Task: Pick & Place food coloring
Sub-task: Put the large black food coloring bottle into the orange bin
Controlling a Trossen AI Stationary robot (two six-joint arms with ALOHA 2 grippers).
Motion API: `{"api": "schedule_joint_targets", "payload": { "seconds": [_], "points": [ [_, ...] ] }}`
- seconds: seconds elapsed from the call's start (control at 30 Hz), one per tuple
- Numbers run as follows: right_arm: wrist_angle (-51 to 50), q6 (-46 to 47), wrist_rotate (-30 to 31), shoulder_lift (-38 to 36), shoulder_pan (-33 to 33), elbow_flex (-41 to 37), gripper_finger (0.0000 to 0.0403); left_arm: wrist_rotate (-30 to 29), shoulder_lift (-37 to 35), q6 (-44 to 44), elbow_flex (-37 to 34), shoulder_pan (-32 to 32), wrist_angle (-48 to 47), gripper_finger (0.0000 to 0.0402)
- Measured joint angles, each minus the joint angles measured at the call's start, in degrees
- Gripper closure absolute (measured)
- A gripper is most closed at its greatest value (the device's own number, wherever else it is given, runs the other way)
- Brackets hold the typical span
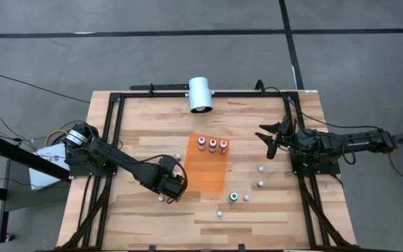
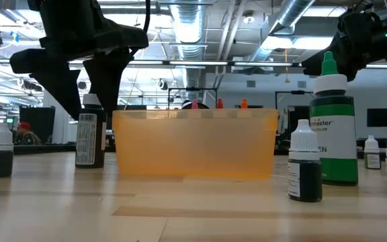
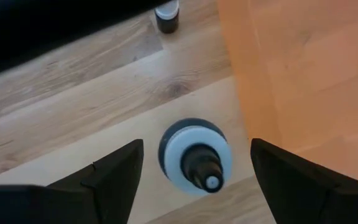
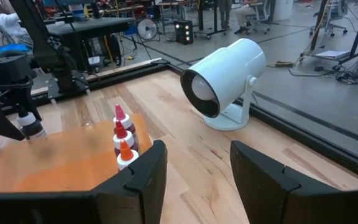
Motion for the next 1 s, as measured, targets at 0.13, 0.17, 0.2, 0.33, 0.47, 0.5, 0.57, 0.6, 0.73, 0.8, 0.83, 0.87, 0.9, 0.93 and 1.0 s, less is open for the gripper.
{"api": "schedule_joint_targets", "payload": {
  "seconds": [0.13,0.17,0.2,0.33,0.47,0.5,0.57,0.6,0.73,0.8,0.83,0.87,0.9,0.93,1.0],
  "points": [
    [-0.01,0.00,0.00,0.00,0.00,0.00,0.0237,-0.17,0.00,-0.04,0.00,0.00,-0.06,0.0154],
    [-0.01,0.00,0.00,0.02,0.00,0.00,0.0236,-0.48,0.00,-0.07,0.00,0.00,-0.06,0.0164],
    [-0.01,0.00,0.00,0.02,0.00,0.00,0.0236,-0.79,0.00,-0.07,0.00,0.00,-0.06,0.0174],
    [-0.01,0.00,0.00,0.02,0.00,0.00,0.0238,-1.12,0.00,-0.07,0.00,0.00,-0.06,0.0206],
    [-0.01,0.00,0.00,0.01,0.00,0.00,0.0238,-1.32,0.00,-0.07,0.00,0.00,-0.06,0.0230],
    [-0.01,0.00,0.00,0.02,0.00,0.00,0.0238,-1.33,0.00,-0.09,0.00,0.00,-0.06,0.0236],
    [-0.01,0.00,0.00,0.02,0.01,0.00,0.0236,-1.48,0.00,-0.09,0.00,0.00,-0.06,0.0246],
    [-0.01,0.00,0.00,0.01,0.00,0.00,0.0236,-1.53,0.00,-0.09,0.00,0.00,-0.06,0.0251],
    [-0.01,0.00,0.00,0.02,0.00,0.00,0.0238,-1.58,-0.02,-0.11,0.00,0.00,-0.08,0.0257],
    [-0.01,0.00,0.00,0.01,0.00,0.00,0.0239,-1.56,-0.02,-0.11,0.00,0.00,-0.08,0.0256],
    [-0.01,0.00,0.00,0.02,0.00,0.00,0.0239,-1.58,-0.02,-0.11,0.00,0.00,-0.08,0.0255],
    [-0.01,0.00,0.00,0.02,0.00,0.00,0.0238,-1.58,-0.02,-0.13,0.00,0.00,-0.08,0.0255],
    [-0.01,0.00,-0.01,0.02,0.00,0.00,0.0237,-1.58,-0.02,-0.13,0.00,0.00,-0.08,0.0255],
    [-0.01,0.00,0.00,0.02,0.00,0.00,0.0236,-1.58,-0.02,-0.13,0.00,0.00,-0.06,0.0256],
    [-0.02,0.00,0.00,0.01,0.00,0.00,0.0236,-1.60,-0.02,-0.13,0.00,0.00,-0.07,0.0258]
  ]
}}
